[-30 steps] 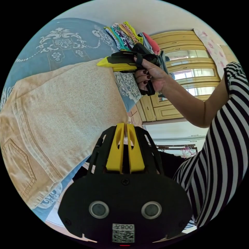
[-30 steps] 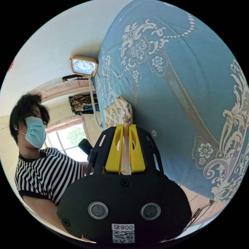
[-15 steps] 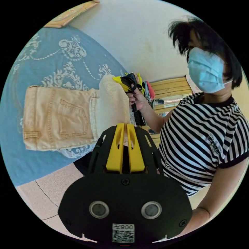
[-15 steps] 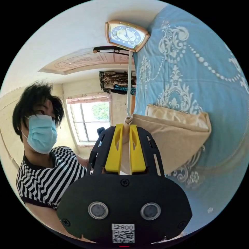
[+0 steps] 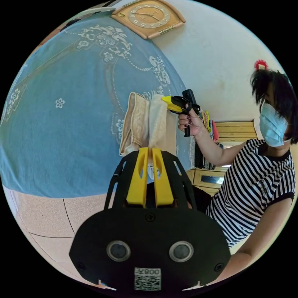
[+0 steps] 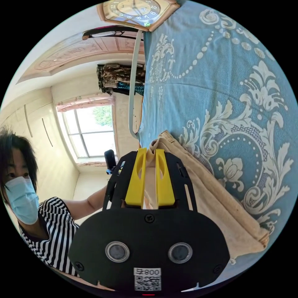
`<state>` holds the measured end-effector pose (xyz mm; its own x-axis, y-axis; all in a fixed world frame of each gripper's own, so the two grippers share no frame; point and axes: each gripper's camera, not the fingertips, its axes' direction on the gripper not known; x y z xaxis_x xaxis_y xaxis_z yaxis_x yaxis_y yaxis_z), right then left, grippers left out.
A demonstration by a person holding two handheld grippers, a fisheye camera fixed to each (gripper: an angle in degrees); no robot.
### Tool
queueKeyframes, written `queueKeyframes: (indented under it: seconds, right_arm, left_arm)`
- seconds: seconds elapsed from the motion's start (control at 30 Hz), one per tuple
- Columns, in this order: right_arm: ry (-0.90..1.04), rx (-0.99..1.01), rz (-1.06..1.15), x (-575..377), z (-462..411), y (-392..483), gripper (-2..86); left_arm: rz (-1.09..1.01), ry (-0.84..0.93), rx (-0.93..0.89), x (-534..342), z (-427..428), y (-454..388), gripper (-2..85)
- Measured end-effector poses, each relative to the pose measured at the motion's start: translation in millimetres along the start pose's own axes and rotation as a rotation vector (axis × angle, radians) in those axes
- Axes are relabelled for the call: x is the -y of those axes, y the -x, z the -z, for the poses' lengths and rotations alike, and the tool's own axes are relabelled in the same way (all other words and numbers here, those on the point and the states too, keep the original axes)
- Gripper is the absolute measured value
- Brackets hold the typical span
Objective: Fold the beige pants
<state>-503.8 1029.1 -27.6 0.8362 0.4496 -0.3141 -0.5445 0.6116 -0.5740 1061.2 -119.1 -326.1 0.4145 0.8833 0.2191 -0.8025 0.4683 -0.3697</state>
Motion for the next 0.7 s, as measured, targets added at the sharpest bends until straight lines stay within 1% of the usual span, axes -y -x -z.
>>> queueKeyframes:
  seconds: [0.1, 0.27, 0.33, 0.4, 0.43, 0.47, 0.5, 0.53, 0.57, 0.6, 0.67, 0.7]
  right_arm:
    - [-0.003, 0.050, -0.003, 4, -6, -3, 6.7]
    - [-0.094, 0.031, 0.088, -9, 9, 19, 4.0]
    - [-0.098, -0.001, 0.140, -13, 8, 30, 2.0]
    - [-0.010, -0.074, 0.184, -6, -14, 38, 0.9]
    - [0.021, -0.101, 0.191, -3, -21, 38, 0.8]
    - [0.077, -0.171, 0.206, 4, -36, 39, 0.5]
    - [0.098, -0.256, 0.233, 12, -47, 40, 0.3]
    - [0.114, -0.282, 0.239, 16, -52, 39, 0.3]
    - [0.138, -0.249, 0.230, 25, -58, 35, 0.2]
    - [0.132, -0.213, 0.215, 32, -59, 31, 0.1]
    - [0.156, -0.200, 0.213, 37, -61, 31, 0.1]
    - [0.145, -0.207, 0.226, 35, -58, 34, 0.1]
  left_arm:
    - [0.074, -0.031, 0.043, -8, -1, 22, 1.7]
    - [0.163, -0.219, 0.174, -36, 13, 28, 0.6]
    - [0.119, -0.271, 0.133, -39, 12, 19, 0.4]
    - [0.038, -0.258, 0.127, -34, 2, 7, 0.3]
    - [-0.010, -0.227, 0.147, -28, -9, 2, 0.3]
    - [-0.039, -0.176, 0.189, -21, -21, 1, 0.2]
    - [-0.041, -0.156, 0.222, -18, -27, 3, 0.2]
    - [-0.018, -0.129, 0.298, -12, -37, 11, 0.2]
    - [0.017, -0.121, 0.342, -9, -43, 24, 0.2]
    - [0.031, -0.123, 0.334, -8, -46, 31, 0.2]
    - [0.107, -0.176, 0.223, -13, -48, 55, 0.2]
    - [0.122, -0.193, 0.206, -16, -47, 57, 0.2]
